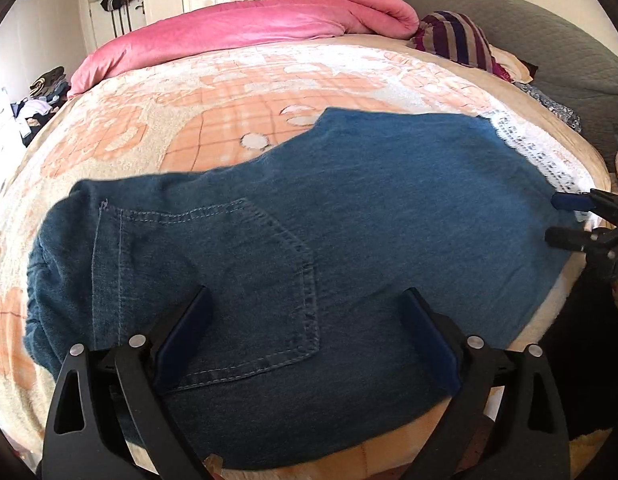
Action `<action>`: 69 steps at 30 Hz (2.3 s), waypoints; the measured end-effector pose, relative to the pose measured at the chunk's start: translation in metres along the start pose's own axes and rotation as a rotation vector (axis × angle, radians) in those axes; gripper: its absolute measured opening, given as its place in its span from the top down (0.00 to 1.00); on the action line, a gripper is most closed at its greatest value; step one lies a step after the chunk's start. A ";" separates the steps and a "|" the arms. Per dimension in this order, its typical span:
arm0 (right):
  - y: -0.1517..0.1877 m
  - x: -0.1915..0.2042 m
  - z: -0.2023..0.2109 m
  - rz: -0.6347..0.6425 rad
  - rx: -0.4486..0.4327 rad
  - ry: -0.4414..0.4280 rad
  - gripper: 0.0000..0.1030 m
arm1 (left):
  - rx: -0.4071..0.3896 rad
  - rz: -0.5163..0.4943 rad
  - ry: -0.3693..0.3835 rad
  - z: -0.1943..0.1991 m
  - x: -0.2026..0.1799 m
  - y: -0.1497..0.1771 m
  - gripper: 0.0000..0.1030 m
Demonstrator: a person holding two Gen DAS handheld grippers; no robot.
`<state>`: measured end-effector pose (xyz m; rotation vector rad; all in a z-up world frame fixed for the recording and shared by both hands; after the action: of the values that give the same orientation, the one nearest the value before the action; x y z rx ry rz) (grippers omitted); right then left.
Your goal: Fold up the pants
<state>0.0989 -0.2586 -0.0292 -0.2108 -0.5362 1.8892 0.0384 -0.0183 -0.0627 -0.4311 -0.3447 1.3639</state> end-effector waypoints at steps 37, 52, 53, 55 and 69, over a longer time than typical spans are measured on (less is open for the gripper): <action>0.040 -0.079 0.037 -0.329 -0.105 -0.048 0.09 | -0.043 -0.331 0.224 0.010 -0.149 -0.123 0.04; 0.035 -0.092 0.021 -0.383 -0.108 -0.082 0.09 | 0.057 -0.407 0.265 -0.075 -0.203 -0.206 0.04; 0.035 -0.093 0.020 -0.390 -0.111 -0.086 0.09 | 0.068 -0.406 0.271 -0.081 -0.205 -0.209 0.04; 0.035 -0.094 0.019 -0.399 -0.119 -0.095 0.09 | 0.089 -0.411 0.288 -0.092 -0.209 -0.214 0.04; 0.035 -0.093 0.021 -0.423 -0.167 -0.123 0.53 | 0.177 -0.405 0.506 -0.131 -0.218 -0.219 0.42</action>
<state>0.0968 -0.3598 -0.0368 -0.0814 -0.7598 1.4530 0.2507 -0.2781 -0.0676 -0.5095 0.1057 0.8438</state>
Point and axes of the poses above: each gripper's, at about its wrist camera, not at the fingertips, and z roughly against the way its jaws point, x to its left, y to its underside, the point moved 3 cm from there along -z, roughly the way its jaws point, and after that the axes turned 11 degrees about x, right-handed, at the moved point
